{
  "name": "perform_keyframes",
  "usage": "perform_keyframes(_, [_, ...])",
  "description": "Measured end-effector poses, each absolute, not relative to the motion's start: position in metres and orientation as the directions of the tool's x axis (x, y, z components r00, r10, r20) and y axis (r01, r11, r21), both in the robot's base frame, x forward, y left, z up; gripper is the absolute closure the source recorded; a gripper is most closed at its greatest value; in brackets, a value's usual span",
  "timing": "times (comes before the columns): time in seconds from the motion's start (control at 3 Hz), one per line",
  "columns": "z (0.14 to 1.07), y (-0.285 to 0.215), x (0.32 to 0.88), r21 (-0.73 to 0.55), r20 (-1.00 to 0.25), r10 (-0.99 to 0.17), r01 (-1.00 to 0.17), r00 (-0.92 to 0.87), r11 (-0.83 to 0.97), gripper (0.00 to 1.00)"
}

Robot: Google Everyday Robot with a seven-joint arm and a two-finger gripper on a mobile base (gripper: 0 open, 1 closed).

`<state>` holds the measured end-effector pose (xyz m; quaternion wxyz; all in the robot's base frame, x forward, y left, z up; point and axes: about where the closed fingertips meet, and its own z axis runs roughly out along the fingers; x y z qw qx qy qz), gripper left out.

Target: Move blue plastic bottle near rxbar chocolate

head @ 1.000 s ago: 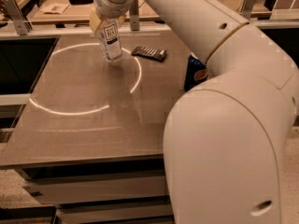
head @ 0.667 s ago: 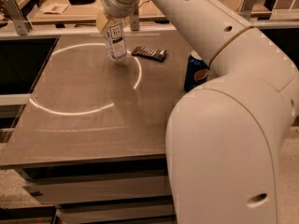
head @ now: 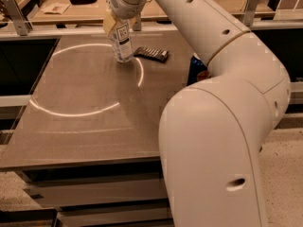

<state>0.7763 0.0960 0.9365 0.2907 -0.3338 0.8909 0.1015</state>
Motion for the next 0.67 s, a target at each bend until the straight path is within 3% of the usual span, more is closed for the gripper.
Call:
perform_keyframes(0.33, [0.9320,0.0919,0.7766,-0.012,-0.568,-0.553,-0.666,-0.609,0.746,1.00])
perform_keyframes(0.67, [0.9290,0.0886,0.7767,0.029,-0.566,-0.549,-0.681,-0.615,0.732,0.81])
